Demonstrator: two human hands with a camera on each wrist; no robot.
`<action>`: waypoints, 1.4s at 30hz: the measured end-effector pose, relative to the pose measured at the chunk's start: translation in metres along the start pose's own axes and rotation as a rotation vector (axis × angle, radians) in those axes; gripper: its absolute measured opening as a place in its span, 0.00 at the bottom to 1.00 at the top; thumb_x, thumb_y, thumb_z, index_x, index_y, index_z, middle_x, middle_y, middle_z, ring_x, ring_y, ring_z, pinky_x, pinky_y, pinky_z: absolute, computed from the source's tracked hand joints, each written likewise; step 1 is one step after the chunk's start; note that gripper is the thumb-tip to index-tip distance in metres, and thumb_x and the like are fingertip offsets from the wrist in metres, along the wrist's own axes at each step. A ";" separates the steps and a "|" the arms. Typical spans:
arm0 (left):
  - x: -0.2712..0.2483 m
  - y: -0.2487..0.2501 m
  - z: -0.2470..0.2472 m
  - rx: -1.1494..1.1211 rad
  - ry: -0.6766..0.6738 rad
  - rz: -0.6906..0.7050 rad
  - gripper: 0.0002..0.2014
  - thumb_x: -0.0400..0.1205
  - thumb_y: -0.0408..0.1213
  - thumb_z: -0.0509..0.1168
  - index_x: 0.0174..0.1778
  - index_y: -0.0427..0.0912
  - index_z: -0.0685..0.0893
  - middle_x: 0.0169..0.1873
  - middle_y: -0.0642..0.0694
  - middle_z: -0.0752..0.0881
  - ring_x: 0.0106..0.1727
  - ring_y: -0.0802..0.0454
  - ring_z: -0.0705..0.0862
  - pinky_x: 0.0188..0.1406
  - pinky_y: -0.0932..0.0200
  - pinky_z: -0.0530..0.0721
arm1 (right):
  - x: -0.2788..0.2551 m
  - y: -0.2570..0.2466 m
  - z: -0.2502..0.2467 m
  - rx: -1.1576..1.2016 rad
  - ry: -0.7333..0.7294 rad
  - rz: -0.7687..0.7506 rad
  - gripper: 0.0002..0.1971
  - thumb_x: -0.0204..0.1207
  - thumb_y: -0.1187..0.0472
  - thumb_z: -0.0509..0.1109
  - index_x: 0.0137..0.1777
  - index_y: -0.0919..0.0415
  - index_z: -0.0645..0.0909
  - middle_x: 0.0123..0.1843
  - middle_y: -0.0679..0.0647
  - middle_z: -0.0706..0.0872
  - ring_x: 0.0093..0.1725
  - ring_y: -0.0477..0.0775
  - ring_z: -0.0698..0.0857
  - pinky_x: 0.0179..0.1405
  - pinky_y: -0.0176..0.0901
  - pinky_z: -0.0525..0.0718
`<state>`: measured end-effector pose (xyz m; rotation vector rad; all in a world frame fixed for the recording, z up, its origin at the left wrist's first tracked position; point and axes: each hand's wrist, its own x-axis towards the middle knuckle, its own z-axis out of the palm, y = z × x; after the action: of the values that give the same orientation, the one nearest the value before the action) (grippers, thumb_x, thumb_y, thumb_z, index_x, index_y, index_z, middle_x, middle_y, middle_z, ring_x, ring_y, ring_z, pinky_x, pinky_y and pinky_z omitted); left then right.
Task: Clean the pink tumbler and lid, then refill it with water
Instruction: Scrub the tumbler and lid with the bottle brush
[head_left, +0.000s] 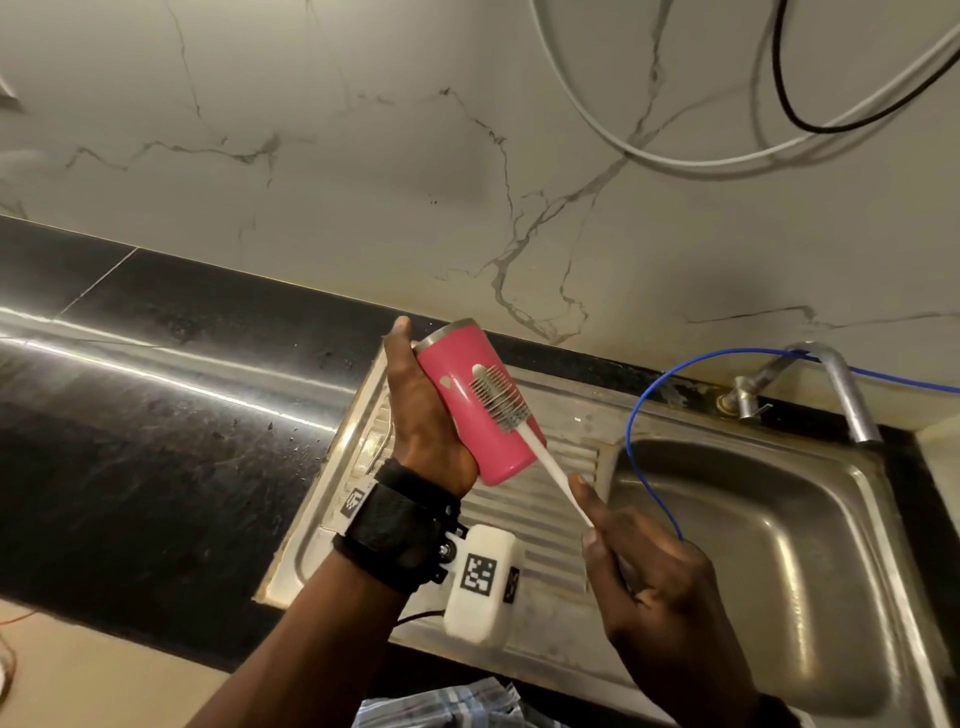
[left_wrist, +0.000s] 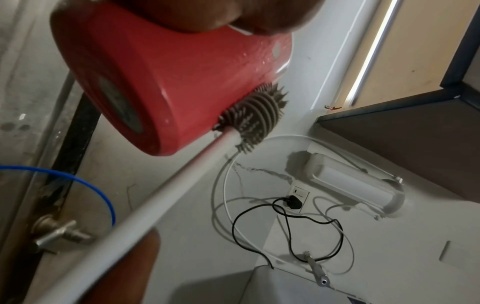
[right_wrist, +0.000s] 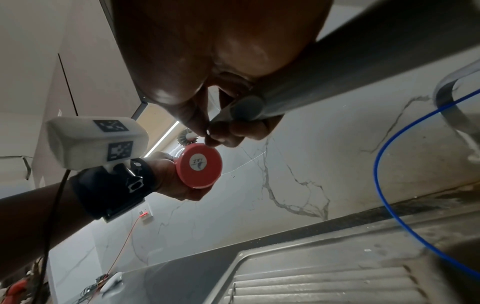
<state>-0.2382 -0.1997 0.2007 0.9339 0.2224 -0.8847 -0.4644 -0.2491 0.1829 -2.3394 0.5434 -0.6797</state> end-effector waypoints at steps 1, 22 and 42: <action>0.002 0.002 -0.002 -0.006 0.005 0.009 0.38 0.82 0.77 0.57 0.60 0.42 0.84 0.35 0.45 0.87 0.37 0.47 0.88 0.47 0.45 0.91 | -0.002 0.001 -0.001 0.006 -0.006 0.007 0.26 0.79 0.68 0.70 0.78 0.53 0.83 0.37 0.40 0.74 0.33 0.35 0.76 0.39 0.20 0.70; 0.020 -0.009 -0.030 0.034 -0.005 -0.106 0.40 0.79 0.78 0.63 0.67 0.43 0.87 0.44 0.41 0.90 0.44 0.42 0.91 0.59 0.35 0.92 | -0.029 0.025 0.011 0.008 -0.095 0.036 0.31 0.82 0.63 0.69 0.84 0.40 0.74 0.42 0.41 0.78 0.33 0.42 0.79 0.36 0.32 0.79; 0.027 -0.021 -0.028 0.047 0.078 0.005 0.44 0.67 0.85 0.68 0.60 0.47 0.81 0.46 0.38 0.81 0.45 0.39 0.86 0.49 0.38 0.91 | -0.018 0.016 0.015 -0.049 -0.153 -0.019 0.35 0.83 0.62 0.68 0.87 0.36 0.67 0.45 0.41 0.74 0.32 0.42 0.77 0.34 0.36 0.79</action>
<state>-0.2311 -0.1996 0.1571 1.0129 0.2673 -0.8526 -0.4729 -0.2441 0.1568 -2.4208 0.4741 -0.4954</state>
